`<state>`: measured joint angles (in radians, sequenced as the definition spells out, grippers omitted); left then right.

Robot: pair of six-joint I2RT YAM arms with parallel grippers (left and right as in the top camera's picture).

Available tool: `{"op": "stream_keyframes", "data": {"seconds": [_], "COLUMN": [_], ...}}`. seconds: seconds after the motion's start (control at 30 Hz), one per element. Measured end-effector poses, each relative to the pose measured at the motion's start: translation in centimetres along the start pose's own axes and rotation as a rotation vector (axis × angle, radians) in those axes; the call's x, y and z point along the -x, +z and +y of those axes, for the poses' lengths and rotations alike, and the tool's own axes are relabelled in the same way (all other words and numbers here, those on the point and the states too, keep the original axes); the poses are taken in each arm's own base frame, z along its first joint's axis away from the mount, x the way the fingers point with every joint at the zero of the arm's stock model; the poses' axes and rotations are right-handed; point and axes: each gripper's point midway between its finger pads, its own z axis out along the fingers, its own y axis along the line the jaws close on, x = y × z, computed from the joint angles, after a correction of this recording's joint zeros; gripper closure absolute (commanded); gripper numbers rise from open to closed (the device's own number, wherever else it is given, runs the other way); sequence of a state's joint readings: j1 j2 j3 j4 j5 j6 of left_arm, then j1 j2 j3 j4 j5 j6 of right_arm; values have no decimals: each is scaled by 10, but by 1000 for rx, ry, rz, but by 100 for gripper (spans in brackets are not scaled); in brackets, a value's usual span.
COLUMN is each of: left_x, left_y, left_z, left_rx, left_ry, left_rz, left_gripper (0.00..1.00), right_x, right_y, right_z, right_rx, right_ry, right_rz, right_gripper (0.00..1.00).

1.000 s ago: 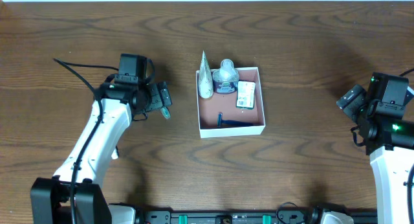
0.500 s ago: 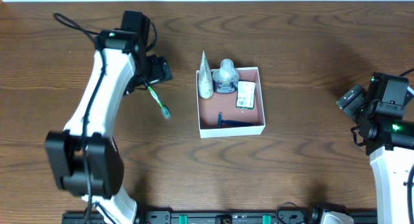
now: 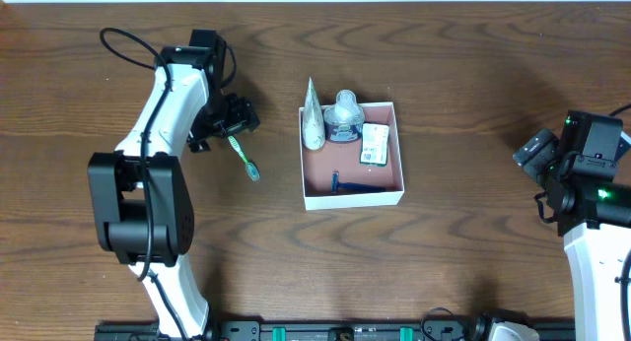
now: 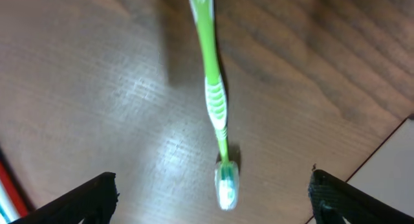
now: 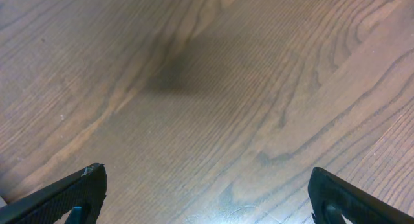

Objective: Pack container
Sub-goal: 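Move the left gripper to the green toothbrush and grasp it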

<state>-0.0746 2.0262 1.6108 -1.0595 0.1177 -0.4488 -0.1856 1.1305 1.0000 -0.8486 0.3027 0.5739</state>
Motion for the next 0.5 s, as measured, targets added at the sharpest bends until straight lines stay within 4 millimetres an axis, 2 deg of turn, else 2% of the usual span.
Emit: {"op": "stream_keyframes", "data": {"seconds": [0.43,0.5], "left_x": [-1,0], "left_y": [22,23], "left_z": [0,-1], "left_rx": [15,12], "left_ry": [-2,-2], "left_rz": [43,39], "left_gripper": [8,11], "right_x": [0,0], "right_y": [0,0], "right_z": [0,0], "right_rx": [0,0], "right_ry": [0,0], "right_rz": [0,0], "right_gripper": [1,1]}}
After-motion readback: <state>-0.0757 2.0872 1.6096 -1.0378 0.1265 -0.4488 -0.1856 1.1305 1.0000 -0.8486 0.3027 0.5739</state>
